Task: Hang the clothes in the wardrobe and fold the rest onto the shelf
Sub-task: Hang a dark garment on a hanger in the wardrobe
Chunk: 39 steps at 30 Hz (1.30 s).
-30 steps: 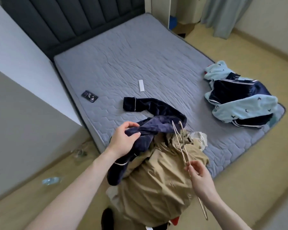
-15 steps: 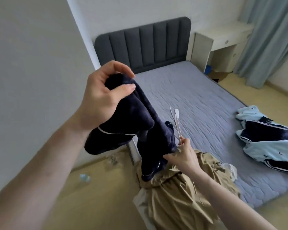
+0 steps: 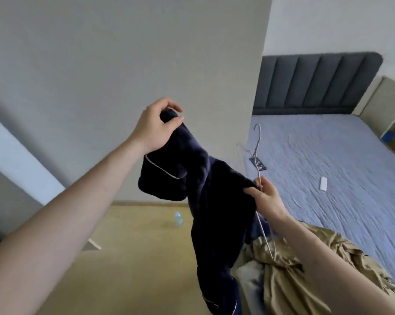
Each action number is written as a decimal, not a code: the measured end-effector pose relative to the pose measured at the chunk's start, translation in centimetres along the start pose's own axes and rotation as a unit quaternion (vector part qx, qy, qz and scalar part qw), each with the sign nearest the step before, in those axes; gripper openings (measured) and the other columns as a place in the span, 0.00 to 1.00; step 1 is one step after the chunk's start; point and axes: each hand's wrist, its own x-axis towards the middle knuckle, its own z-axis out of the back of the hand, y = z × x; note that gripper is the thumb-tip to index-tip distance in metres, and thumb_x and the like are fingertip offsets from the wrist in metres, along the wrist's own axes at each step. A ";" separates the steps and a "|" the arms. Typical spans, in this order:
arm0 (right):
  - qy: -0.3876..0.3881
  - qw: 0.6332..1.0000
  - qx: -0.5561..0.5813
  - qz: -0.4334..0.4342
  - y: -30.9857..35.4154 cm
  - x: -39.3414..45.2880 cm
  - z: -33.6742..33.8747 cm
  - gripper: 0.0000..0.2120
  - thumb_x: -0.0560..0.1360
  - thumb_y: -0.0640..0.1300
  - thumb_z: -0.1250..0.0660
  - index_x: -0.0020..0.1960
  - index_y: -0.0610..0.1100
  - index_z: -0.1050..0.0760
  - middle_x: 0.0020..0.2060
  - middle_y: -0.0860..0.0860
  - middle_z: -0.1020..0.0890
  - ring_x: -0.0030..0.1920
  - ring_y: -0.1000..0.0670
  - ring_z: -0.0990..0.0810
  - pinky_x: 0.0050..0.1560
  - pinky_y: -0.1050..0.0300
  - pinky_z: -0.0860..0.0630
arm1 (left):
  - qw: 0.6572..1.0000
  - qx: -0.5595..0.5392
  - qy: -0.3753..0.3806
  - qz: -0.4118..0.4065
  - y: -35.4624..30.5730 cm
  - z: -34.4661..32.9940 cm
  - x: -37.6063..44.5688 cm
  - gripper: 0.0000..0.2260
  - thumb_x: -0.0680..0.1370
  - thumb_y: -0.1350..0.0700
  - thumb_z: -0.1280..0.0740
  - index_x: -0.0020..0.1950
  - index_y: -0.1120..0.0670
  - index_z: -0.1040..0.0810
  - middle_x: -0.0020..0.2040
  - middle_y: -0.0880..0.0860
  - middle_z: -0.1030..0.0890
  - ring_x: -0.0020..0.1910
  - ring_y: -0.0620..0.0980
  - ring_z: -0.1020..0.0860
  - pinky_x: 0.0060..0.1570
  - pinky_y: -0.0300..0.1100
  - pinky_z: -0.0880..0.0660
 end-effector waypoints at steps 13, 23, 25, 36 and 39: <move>0.267 0.960 0.068 0.048 12.3 -3.9 -16.3 0.19 0.80 0.41 0.30 0.40 0.49 0.39 0.32 0.51 0.37 0.28 0.54 0.40 0.27 0.62 0.42 | 0.971 0.048 0.035 0.233 9.4 8.2 -20.2 0.15 0.76 0.57 0.28 0.59 0.43 0.23 0.62 0.42 0.26 0.58 0.36 0.25 0.55 0.31 0.26; 0.410 0.909 0.052 0.052 12.1 -5.8 -23.5 0.19 0.79 0.27 0.38 0.41 0.47 0.41 0.31 0.53 0.37 0.28 0.54 0.41 0.25 0.61 0.42 | 0.926 0.174 -0.226 0.248 6.2 3.4 -25.8 0.29 0.67 0.41 0.21 0.52 0.47 0.39 0.49 0.46 0.30 0.44 0.48 0.26 0.42 0.42 0.25; 0.429 0.899 0.068 0.059 12.2 -5.5 -24.1 0.19 0.78 0.26 0.40 0.43 0.47 0.41 0.32 0.52 0.37 0.28 0.54 0.41 0.25 0.62 0.41 | 0.915 0.198 -0.233 0.265 7.2 3.2 -25.8 0.23 0.71 0.48 0.23 0.50 0.46 0.38 0.45 0.45 0.28 0.41 0.48 0.25 0.41 0.43 0.25; 0.421 0.894 -0.025 0.153 10.6 -1.4 -25.5 0.13 0.77 0.31 0.35 0.43 0.46 0.35 0.36 0.51 0.29 0.37 0.51 0.28 0.38 0.54 0.29 | 0.774 0.026 -0.209 0.597 13.6 8.4 -33.7 0.02 0.79 0.55 0.32 0.49 0.52 0.20 0.45 0.51 0.16 0.46 0.56 0.18 0.48 0.47 0.22; 0.407 0.893 -0.110 0.158 9.7 -0.8 -26.4 0.09 0.77 0.34 0.33 0.45 0.42 0.32 0.39 0.50 0.21 0.41 0.49 0.21 0.43 0.49 0.22 | 0.747 -0.120 -0.263 0.599 12.2 11.6 -33.1 0.07 0.79 0.55 0.33 0.50 0.54 0.16 0.42 0.54 0.14 0.40 0.54 0.17 0.42 0.46 0.23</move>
